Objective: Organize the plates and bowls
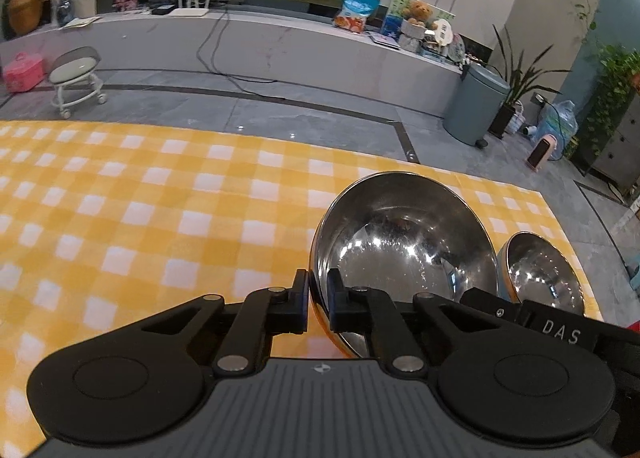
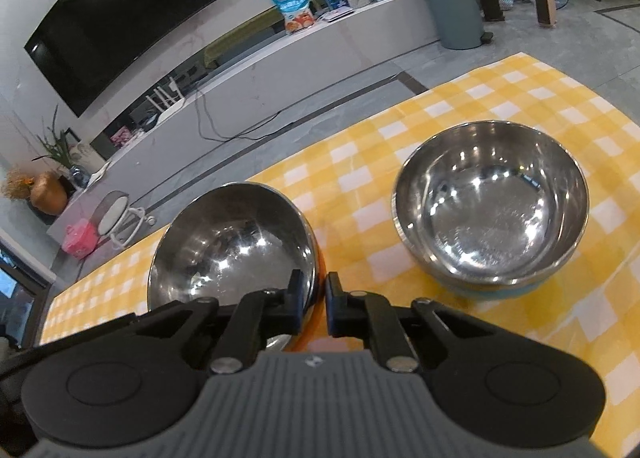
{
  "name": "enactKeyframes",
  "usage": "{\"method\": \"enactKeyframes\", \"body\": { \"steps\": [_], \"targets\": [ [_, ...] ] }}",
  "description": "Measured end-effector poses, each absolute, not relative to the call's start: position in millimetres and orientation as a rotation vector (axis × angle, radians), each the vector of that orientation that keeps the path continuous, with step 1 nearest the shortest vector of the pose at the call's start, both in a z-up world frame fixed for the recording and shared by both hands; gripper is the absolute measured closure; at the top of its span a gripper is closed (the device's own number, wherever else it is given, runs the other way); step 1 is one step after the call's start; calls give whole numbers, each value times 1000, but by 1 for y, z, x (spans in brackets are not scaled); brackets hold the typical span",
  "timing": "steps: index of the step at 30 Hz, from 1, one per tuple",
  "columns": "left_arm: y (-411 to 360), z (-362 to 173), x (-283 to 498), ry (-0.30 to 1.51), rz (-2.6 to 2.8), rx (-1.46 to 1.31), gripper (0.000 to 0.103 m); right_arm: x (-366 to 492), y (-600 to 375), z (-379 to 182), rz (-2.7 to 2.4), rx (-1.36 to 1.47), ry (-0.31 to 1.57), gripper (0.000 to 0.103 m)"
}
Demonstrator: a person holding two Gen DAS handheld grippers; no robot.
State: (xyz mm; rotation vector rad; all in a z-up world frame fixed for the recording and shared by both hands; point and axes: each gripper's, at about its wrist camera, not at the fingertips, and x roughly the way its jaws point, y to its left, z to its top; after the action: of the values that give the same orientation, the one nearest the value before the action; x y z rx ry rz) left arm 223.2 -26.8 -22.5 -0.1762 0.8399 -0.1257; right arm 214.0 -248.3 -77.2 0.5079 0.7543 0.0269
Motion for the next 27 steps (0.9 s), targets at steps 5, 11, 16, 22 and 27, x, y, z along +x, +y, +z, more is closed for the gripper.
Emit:
{"method": "enactKeyframes", "body": {
  "steps": [5, 11, 16, 22, 27],
  "targets": [
    [-16, -11, 199, 866, -81, -218, 93, 197, -240, -62, 78, 517, 773, 95],
    [-9, -1, 161, 867, -58, -236, 93, 163, -235, -49, 134, 519, 796, 95],
    [-5, -2, 132, 880, -56, -271, 93, 130, -235, -42, 146, 507, 815, 95],
    [-7, -9, 96, 908, -72, -304, 92, 93, -240, -41, 147, 505, 817, 95],
    [-10, -14, 73, 922, -97, -319, 92, 64, -249, -45, 139, 523, 823, 95]
  ]
}}
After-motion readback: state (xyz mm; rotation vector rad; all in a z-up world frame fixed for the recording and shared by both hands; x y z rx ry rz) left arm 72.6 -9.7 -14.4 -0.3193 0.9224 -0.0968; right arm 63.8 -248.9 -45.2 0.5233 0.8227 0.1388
